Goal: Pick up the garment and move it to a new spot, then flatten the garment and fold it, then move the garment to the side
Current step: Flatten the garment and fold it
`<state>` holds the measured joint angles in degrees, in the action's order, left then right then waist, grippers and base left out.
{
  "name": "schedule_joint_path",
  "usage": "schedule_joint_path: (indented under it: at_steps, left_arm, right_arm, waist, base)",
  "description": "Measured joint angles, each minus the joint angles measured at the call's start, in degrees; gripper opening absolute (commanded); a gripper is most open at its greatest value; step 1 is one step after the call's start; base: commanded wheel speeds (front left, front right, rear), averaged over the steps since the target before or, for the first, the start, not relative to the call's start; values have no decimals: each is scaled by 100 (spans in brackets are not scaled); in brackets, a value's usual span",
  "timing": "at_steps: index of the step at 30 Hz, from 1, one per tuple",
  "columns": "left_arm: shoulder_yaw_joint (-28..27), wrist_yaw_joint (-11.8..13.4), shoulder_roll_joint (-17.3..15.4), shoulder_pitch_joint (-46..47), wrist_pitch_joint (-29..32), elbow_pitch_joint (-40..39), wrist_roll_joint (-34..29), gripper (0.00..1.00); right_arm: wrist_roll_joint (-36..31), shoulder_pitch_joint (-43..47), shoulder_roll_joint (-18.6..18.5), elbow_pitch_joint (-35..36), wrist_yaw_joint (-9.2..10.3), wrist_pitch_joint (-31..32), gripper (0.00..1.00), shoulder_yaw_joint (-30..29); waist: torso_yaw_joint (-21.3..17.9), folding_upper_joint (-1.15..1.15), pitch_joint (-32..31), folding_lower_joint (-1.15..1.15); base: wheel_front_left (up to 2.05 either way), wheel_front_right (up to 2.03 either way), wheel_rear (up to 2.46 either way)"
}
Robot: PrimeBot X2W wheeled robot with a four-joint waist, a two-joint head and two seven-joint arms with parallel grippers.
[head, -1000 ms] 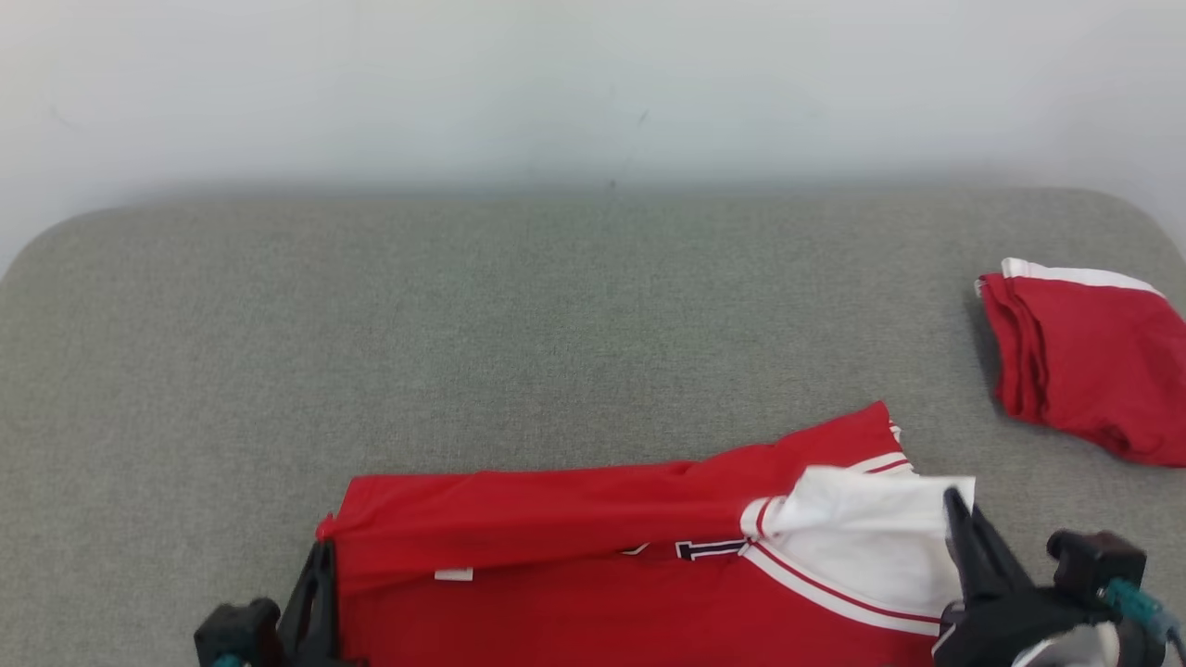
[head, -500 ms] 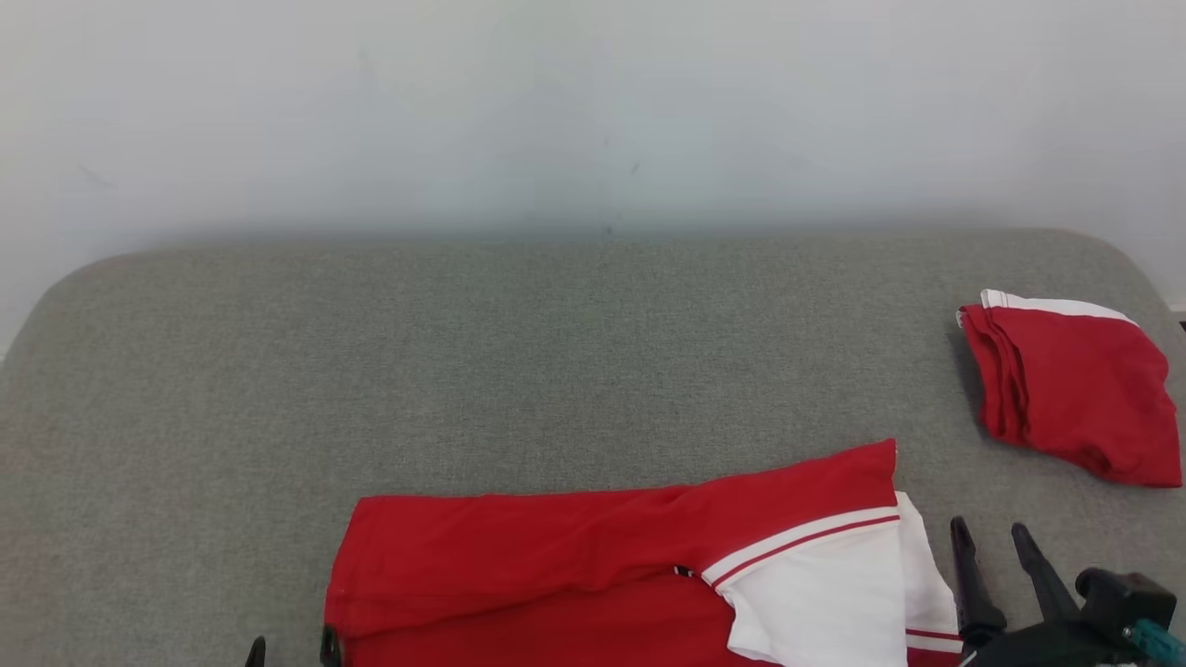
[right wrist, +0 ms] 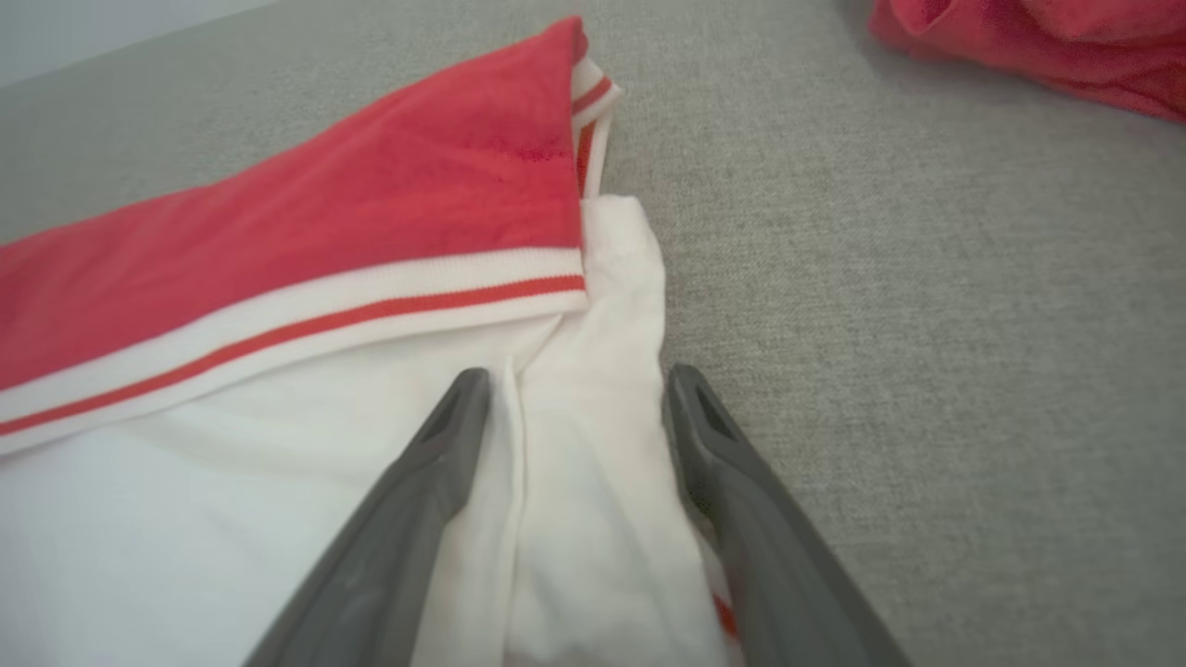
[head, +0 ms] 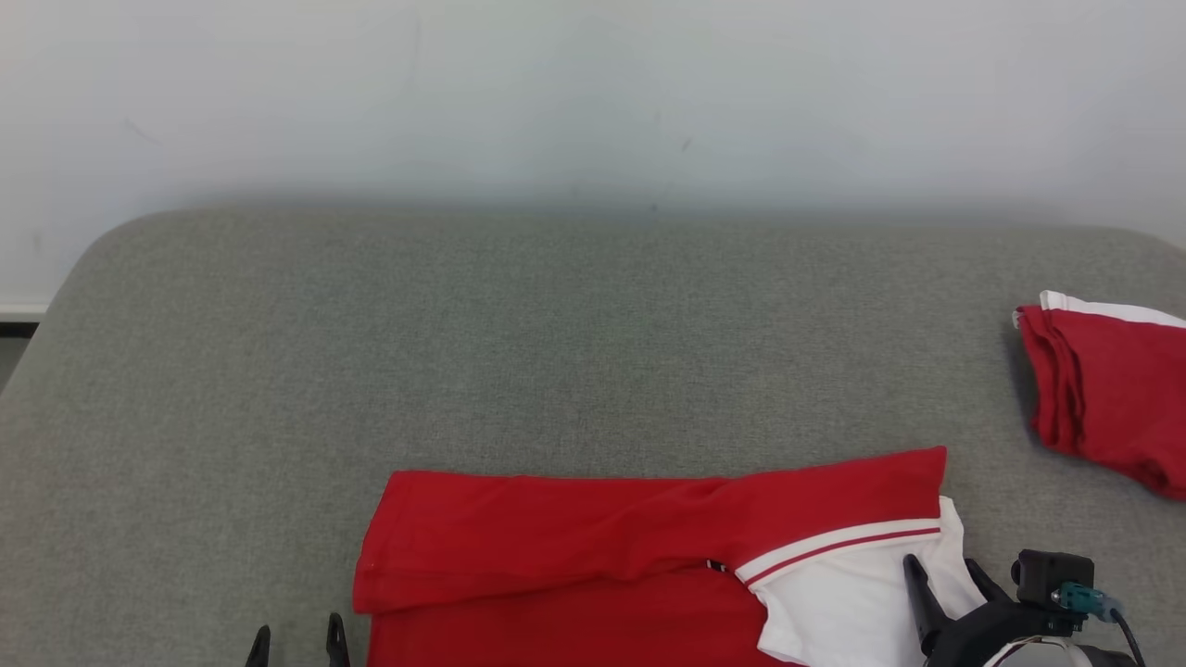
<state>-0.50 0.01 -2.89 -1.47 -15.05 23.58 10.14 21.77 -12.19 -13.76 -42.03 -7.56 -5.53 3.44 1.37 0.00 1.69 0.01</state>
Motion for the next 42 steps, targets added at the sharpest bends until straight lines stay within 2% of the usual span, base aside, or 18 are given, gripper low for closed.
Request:
schedule_joint_path:
  at_steps: [5, 6, 7, 8, 13, 19, 23, 28, 34, 38, 42]
  left_arm:
    - [-13, -1, -2, 74, 0, -10, -16, 100]
    - [-21, -1, -4, 77, 0, -20, -16, 100]
    - [-26, -1, -3, 80, 0, -29, -16, 100]
    - [-27, -1, -2, 80, 0, -36, -18, 100]
    - [-30, 1, -2, 70, 0, -55, -22, 100]
    - [41, 2, -2, 60, 0, -65, -12, 100]
    - [64, 11, -1, 57, 0, -81, 4, 100]
    - [148, 51, -1, 37, 0, -80, 58, 100]
    - [387, 57, -1, 64, 0, -52, 132, 100]
    - [510, 67, -1, 164, 0, -40, 167, 100]
    - [589, 49, -1, 232, -1, -8, 162, 100]
  right_arm:
    - [112, -235, 77, -425, 2, 196, 100, 149]
    - [146, -268, 77, -465, 20, 199, 76, 231]
    - [223, -285, 79, -475, 19, 193, 44, 278]
    - [298, -288, 77, -477, 20, 146, 0, 327]
    - [545, -298, 42, -501, 19, -162, 0, 499]
    - [657, -309, -175, -667, -1, -772, 0, 66]
    - [665, -254, -186, -220, 0, -913, 0, -60]
    - [916, 80, 40, 1046, 0, -883, 0, 649]
    - [1586, 265, 183, 2464, 1, -179, 0, 1713]
    - [1803, 165, 405, 2825, 1, 213, 0, 2375]
    - [1793, -201, 644, 2655, 1, 348, 0, 2900]
  waist:
    - [146, 0, 122, -1]
    - [171, 0, 141, -1]
    - [190, 0, 159, 0]
    - [205, 0, 174, -1]
    - [181, 0, 177, 0]
    - [114, 1, 125, 0]
    - [76, 1, 104, 0]
    - [20, 1, 85, 0]
    - [87, 1, 77, 0]
    - [229, 1, 88, 0]
    - [436, 0, 112, -1]
  base:
    - [0, 0, 0]
    - [0, 0, 0]
    - [0, 0, 0]
    - [0, 0, 0]
    - [0, 0, 0]
    - [0, 0, 0]
    - [0, 0, 0]
    - [0, 0, 0]
    - [0, 0, 0]
    - [0, 0, 0]
    - [0, 0, 0]
